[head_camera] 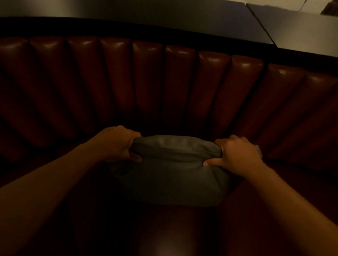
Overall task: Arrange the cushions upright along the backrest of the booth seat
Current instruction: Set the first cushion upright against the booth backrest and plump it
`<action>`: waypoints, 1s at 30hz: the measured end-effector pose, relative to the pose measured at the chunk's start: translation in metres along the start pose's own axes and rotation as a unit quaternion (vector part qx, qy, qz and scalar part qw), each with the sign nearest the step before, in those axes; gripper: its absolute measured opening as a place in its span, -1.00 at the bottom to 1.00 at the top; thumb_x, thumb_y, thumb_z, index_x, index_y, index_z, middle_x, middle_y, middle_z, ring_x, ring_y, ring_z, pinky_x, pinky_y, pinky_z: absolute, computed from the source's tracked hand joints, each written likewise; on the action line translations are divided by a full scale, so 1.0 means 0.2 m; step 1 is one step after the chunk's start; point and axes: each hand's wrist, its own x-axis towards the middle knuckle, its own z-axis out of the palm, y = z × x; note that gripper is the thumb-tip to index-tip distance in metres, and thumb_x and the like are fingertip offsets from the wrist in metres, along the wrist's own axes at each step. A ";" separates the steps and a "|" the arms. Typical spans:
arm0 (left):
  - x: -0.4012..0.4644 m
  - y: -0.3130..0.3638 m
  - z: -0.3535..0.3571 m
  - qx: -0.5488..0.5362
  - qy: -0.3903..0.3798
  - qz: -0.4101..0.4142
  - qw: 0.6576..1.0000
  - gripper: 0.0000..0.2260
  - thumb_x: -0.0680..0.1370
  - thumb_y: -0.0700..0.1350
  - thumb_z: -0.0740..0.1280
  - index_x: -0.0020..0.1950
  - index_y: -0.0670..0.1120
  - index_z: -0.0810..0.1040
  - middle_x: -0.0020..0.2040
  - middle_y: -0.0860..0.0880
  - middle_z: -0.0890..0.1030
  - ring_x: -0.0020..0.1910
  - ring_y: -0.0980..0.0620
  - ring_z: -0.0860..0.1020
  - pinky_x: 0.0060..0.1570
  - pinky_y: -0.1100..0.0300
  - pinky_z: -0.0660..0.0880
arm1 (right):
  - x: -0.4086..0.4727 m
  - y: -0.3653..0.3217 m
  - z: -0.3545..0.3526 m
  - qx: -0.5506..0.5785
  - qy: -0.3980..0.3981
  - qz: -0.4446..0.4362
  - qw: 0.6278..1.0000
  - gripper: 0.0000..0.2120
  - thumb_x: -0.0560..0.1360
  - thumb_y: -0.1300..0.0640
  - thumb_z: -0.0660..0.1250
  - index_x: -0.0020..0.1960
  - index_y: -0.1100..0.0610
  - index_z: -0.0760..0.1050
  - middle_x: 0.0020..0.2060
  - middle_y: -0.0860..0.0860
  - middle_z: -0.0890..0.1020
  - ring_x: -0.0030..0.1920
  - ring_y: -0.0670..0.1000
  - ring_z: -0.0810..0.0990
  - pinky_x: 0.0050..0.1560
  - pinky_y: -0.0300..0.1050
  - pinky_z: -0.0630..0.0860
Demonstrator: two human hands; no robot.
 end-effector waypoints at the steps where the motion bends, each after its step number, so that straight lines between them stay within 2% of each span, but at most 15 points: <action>1: -0.01 -0.01 -0.02 0.000 0.001 -0.002 1.000 -0.35 0.37 0.36 0.45 0.38 0.16 0.42 0.25 0.13 0.56 0.19 0.08 0.53 0.21 0.03 0.49 | 0.01 0.00 -0.04 -0.016 -0.015 -0.003 1.000 -0.19 0.32 -0.61 0.22 0.37 -0.11 0.42 0.24 -0.07 0.58 0.28 0.05 0.49 0.20 0.02 0.37; 4: -0.05 -0.06 -0.06 0.036 0.003 -0.010 0.999 0.10 0.12 0.62 0.30 0.57 0.18 0.17 0.48 0.15 0.36 0.40 0.07 0.41 0.36 0.01 0.38 | 0.02 0.03 -0.09 0.021 -0.018 -0.010 1.000 0.12 0.15 -0.73 0.18 0.57 -0.21 0.15 0.52 -0.09 0.37 0.47 0.09 0.34 0.44 0.17 0.22; 6: -0.07 -0.09 -0.04 0.025 -0.004 -0.025 0.999 0.17 0.02 0.68 0.22 0.56 0.19 0.17 0.47 0.16 0.38 0.38 0.08 0.42 0.35 0.01 0.39 | 0.02 0.05 -0.05 0.059 -0.061 0.007 0.996 0.14 0.10 -0.72 0.26 0.56 -0.24 0.14 0.50 -0.08 0.38 0.46 0.11 0.37 0.46 0.21 0.23; 7: -0.08 -0.10 -0.01 0.015 -0.015 -0.034 0.999 0.15 0.01 0.67 0.26 0.53 0.21 0.22 0.42 0.16 0.44 0.34 0.07 0.46 0.32 0.01 0.42 | 0.01 0.04 -0.03 0.066 -0.091 0.012 0.994 0.10 0.10 -0.69 0.31 0.52 -0.23 0.19 0.44 -0.08 0.45 0.41 0.10 0.43 0.42 0.20 0.29; 9: -0.08 -0.11 0.05 0.012 -0.030 -0.047 0.998 -0.06 0.16 0.54 0.41 0.46 0.21 0.31 0.30 0.17 0.53 0.24 0.07 0.52 0.25 0.03 0.47 | 0.01 0.01 0.02 0.053 -0.089 0.018 0.994 -0.06 0.18 -0.63 0.36 0.41 -0.17 0.34 0.27 -0.10 0.57 0.26 0.05 0.55 0.30 0.14 0.39; 11: -0.08 -0.13 0.10 -0.003 -0.003 -0.044 0.999 -0.32 0.34 0.37 0.46 0.38 0.16 0.41 0.12 0.16 0.60 0.07 0.12 0.58 0.09 0.12 0.51 | 0.00 -0.01 0.08 0.054 -0.023 0.015 0.998 -0.28 0.28 -0.57 0.35 0.24 -0.12 0.45 0.05 -0.11 0.63 0.11 0.01 0.61 0.20 0.06 0.44; 13: -0.07 -0.12 0.12 -0.011 0.028 -0.027 0.999 -0.54 0.43 0.27 0.45 0.24 0.12 0.49 -0.13 0.21 0.55 -0.17 0.24 0.53 -0.15 0.25 0.45 | -0.02 -0.01 0.14 0.078 0.023 0.021 0.996 -0.45 0.35 -0.52 0.34 0.08 -0.11 0.51 -0.19 -0.14 0.58 -0.02 0.00 0.64 0.06 -0.04 0.46; 16: -0.03 -0.10 0.13 -0.011 0.037 -0.009 0.999 -0.70 0.49 0.20 0.42 0.13 0.10 0.54 -0.24 0.21 0.51 -0.27 0.27 0.49 -0.26 0.29 0.38 | -0.03 -0.01 0.20 0.094 0.059 0.026 0.993 -0.48 0.43 -0.47 0.30 0.16 -0.12 0.58 -0.24 -0.10 0.61 -0.08 0.02 0.65 -0.12 -0.12 0.36; 18: -0.01 -0.10 0.12 -0.020 0.034 -0.007 0.999 -0.68 0.48 0.21 0.43 0.13 0.09 0.54 -0.19 0.17 0.56 -0.23 0.20 0.54 -0.18 0.20 0.49 | -0.02 -0.01 0.20 0.070 0.064 0.025 0.995 -0.44 0.44 -0.47 0.28 0.25 -0.13 0.55 -0.08 -0.05 0.67 0.02 0.05 0.62 -0.05 -0.07 0.34; 20: -0.02 -0.11 0.08 -0.054 0.003 -0.023 0.998 -0.57 0.43 0.23 0.48 0.21 0.11 0.50 -0.06 0.13 0.60 -0.11 0.14 0.58 -0.04 0.09 0.56 | -0.02 0.02 0.18 0.049 0.078 0.017 0.996 -0.32 0.38 -0.55 0.26 0.33 -0.15 0.47 0.14 -0.07 0.64 0.20 0.06 0.53 0.16 0.03 0.32; 23: -0.01 -0.08 -0.03 -0.001 -0.033 -0.029 0.999 -0.15 0.23 0.46 0.46 0.45 0.22 0.31 0.28 0.13 0.54 0.23 0.05 0.54 0.25 -0.01 0.47 | -0.06 0.07 0.15 0.080 0.133 0.018 0.988 -0.15 0.30 -0.65 0.20 0.45 -0.22 0.37 0.35 -0.13 0.55 0.40 0.02 0.39 0.43 0.12 0.14; 25: 0.00 0.01 -0.09 0.030 -0.028 -0.009 0.999 0.14 0.03 0.70 0.20 0.54 0.25 0.15 0.40 0.12 0.44 0.35 0.03 0.47 0.35 -0.06 0.40 | -0.09 0.07 0.13 0.107 0.156 0.029 0.982 -0.13 0.29 -0.67 0.15 0.45 -0.22 0.39 0.36 -0.14 0.54 0.41 0.00 0.41 0.48 0.13 0.11; 26: 0.02 0.08 -0.11 0.031 -0.021 0.010 0.999 0.19 0.00 0.73 0.12 0.56 0.24 0.11 0.44 0.11 0.40 0.37 0.02 0.45 0.36 -0.06 0.39 | -0.10 0.07 0.12 0.110 0.150 0.035 0.982 -0.12 0.29 -0.69 0.10 0.45 -0.22 0.39 0.37 -0.14 0.55 0.40 0.00 0.44 0.48 0.14 0.12; 27: 0.05 0.17 -0.12 0.031 -0.015 0.034 0.999 0.16 0.05 0.71 0.15 0.57 0.24 0.08 0.47 0.10 0.37 0.39 0.02 0.43 0.37 -0.06 0.39 | -0.10 0.06 0.11 0.108 0.136 0.040 0.984 -0.11 0.29 -0.69 0.06 0.45 -0.22 0.39 0.38 -0.14 0.54 0.39 0.00 0.45 0.48 0.14 0.13; 30: 0.13 0.47 -0.09 0.046 -0.008 0.109 0.993 0.05 0.25 0.57 0.33 0.61 0.20 0.00 0.53 0.07 0.31 0.43 -0.01 0.39 0.36 -0.06 0.39 | -0.09 0.05 0.09 0.095 0.099 0.035 0.990 -0.12 0.31 -0.68 0.06 0.47 -0.22 0.39 0.39 -0.13 0.54 0.38 0.01 0.47 0.48 0.16 0.14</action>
